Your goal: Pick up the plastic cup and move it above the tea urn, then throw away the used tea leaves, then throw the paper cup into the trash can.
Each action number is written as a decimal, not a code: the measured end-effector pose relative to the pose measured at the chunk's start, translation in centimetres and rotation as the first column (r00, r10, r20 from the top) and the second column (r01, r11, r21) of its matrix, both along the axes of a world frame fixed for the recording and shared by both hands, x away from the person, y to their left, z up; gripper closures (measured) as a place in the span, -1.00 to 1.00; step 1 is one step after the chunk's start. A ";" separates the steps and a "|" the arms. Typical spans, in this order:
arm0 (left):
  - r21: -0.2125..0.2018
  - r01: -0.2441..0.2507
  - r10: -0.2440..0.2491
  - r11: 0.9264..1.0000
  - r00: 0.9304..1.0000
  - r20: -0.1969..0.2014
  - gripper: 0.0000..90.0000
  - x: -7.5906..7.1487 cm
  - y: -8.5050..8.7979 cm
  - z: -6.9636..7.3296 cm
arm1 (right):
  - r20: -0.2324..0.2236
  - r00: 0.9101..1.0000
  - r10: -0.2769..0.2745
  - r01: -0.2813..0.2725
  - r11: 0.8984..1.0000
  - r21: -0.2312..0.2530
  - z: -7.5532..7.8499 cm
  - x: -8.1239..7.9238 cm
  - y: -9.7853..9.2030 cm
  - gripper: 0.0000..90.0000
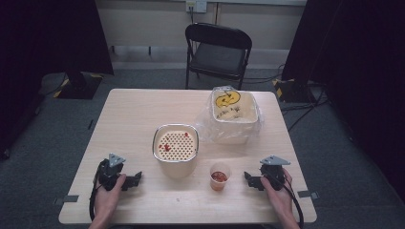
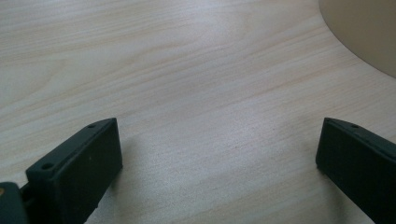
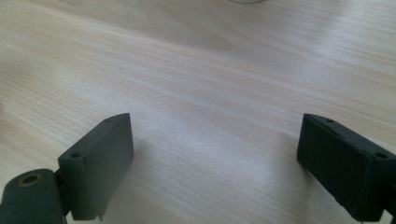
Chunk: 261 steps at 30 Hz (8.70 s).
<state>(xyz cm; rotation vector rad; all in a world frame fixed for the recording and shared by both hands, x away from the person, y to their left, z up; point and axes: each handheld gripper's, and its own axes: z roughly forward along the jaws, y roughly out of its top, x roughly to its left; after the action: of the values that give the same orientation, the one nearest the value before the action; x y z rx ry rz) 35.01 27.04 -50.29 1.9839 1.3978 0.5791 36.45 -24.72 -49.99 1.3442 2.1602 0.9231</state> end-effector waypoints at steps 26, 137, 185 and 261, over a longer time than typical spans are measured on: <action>0.004 0.005 -0.005 1.000 1.000 0.002 -1.00 0.0 0.1 0.0 | 0.021 0.989 0.144 -0.145 0.987 0.072 2.6 -3.5 1.6 -0.54; 0.004 0.008 -0.008 1.000 1.000 0.002 -1.00 0.0 0.1 0.0 | 0.233 0.824 0.517 -0.450 0.846 -0.286 17.8 4.9 18.0 -0.06; 0.001 0.011 -0.011 1.000 1.000 0.001 -1.00 0.0 0.1 0.0 | 0.058 0.704 0.708 -0.219 0.294 -0.930 14.6 5.5 25.9 0.01; -0.002 0.011 -0.011 1.000 1.000 0.001 -1.00 0.0 0.1 0.0 | -0.108 0.544 0.832 0.452 -0.399 -0.798 11.7 2.0 27.2 0.07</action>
<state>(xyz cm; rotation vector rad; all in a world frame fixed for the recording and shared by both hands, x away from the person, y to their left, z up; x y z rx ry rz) 35.04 27.12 -50.31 1.9886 1.3849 0.5735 38.46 2.50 -38.25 -0.7261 1.3210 -0.5492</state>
